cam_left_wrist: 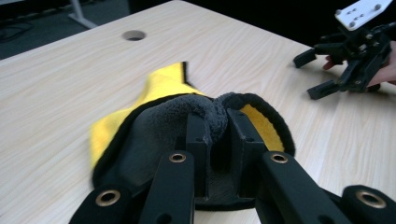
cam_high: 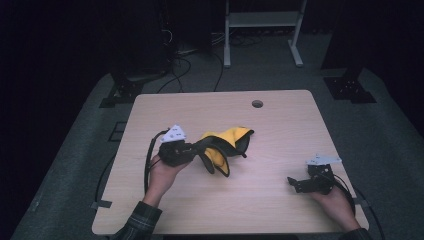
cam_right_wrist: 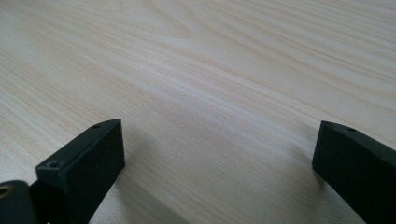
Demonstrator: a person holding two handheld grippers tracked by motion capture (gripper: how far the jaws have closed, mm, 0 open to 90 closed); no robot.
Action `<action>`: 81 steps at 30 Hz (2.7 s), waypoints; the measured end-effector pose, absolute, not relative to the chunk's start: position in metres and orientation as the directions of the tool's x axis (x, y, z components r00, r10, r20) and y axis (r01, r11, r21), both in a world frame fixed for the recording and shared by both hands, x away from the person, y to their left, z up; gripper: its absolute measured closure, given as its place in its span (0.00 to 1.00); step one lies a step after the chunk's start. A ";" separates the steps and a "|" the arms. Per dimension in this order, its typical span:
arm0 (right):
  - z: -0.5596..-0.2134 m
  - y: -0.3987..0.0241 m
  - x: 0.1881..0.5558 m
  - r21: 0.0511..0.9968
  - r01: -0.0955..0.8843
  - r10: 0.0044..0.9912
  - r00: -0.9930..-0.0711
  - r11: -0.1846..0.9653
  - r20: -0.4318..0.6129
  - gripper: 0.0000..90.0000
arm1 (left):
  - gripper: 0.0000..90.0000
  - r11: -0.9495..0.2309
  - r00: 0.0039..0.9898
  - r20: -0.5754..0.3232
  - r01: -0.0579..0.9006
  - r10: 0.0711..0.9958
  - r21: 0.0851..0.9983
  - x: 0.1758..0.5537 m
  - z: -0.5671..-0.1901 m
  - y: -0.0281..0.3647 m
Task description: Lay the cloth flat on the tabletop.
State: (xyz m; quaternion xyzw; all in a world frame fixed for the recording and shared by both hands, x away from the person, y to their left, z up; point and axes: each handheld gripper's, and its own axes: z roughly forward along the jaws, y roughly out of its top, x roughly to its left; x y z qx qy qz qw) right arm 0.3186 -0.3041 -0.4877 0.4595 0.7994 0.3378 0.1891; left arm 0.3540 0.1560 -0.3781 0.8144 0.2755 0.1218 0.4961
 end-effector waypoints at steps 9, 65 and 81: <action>-0.488 -0.304 0.319 0.714 0.607 0.862 -0.506 0.350 0.008 0.02 | 0.88 -0.304 0.741 -0.105 0.394 0.663 0.867 0.354 -0.387 0.214; -0.488 -0.304 0.319 0.714 0.606 0.861 -0.509 0.351 0.009 0.02 | 0.67 -0.616 0.817 0.039 0.402 0.576 0.678 0.305 -0.468 0.151; -0.477 -0.304 0.317 0.688 0.615 0.839 -0.544 0.386 0.016 0.28 | 0.92 -0.460 0.817 -0.019 0.343 0.576 0.819 0.298 -0.425 0.165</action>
